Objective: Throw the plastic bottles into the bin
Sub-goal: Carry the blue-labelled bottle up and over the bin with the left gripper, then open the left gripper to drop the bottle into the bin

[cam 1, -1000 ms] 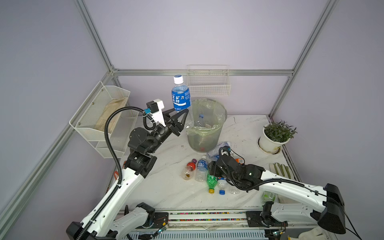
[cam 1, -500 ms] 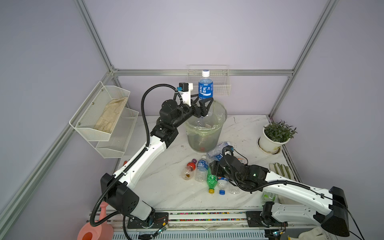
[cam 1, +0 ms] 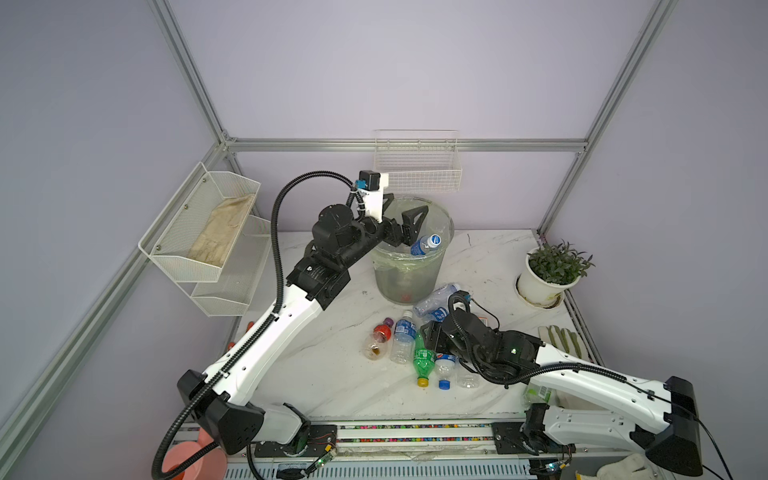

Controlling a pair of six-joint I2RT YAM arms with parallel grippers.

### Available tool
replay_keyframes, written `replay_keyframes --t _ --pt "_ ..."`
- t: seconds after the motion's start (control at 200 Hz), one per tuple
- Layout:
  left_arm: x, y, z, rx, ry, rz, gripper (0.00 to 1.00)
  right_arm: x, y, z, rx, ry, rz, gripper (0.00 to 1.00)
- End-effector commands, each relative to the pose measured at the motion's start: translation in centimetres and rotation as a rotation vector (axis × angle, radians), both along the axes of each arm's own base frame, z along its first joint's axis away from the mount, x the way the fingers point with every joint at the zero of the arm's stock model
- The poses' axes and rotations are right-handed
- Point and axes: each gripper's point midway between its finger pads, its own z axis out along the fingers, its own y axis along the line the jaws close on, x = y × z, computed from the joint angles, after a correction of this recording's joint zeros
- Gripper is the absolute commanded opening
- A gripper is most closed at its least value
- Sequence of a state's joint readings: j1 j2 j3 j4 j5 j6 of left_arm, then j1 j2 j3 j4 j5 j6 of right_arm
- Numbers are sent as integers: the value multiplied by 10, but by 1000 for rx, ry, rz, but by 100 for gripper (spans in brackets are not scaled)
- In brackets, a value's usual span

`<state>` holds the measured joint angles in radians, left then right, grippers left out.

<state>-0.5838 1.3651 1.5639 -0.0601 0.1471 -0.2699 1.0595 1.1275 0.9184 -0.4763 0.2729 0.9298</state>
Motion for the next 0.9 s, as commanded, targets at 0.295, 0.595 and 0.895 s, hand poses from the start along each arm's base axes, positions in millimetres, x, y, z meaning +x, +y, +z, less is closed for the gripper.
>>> replay_keyframes --t 0.295,0.595,0.895 --pt "-14 -25 -4 186 -56 -22 100 1 2 7 7 -12 -6 72" --pt "26 -71 -77 468 46 39 100 0 0 1 3 -2 -7 73" --pt "61 -83 -105 528 117 116 100 -1 -5 1 -2 1 -18 72"
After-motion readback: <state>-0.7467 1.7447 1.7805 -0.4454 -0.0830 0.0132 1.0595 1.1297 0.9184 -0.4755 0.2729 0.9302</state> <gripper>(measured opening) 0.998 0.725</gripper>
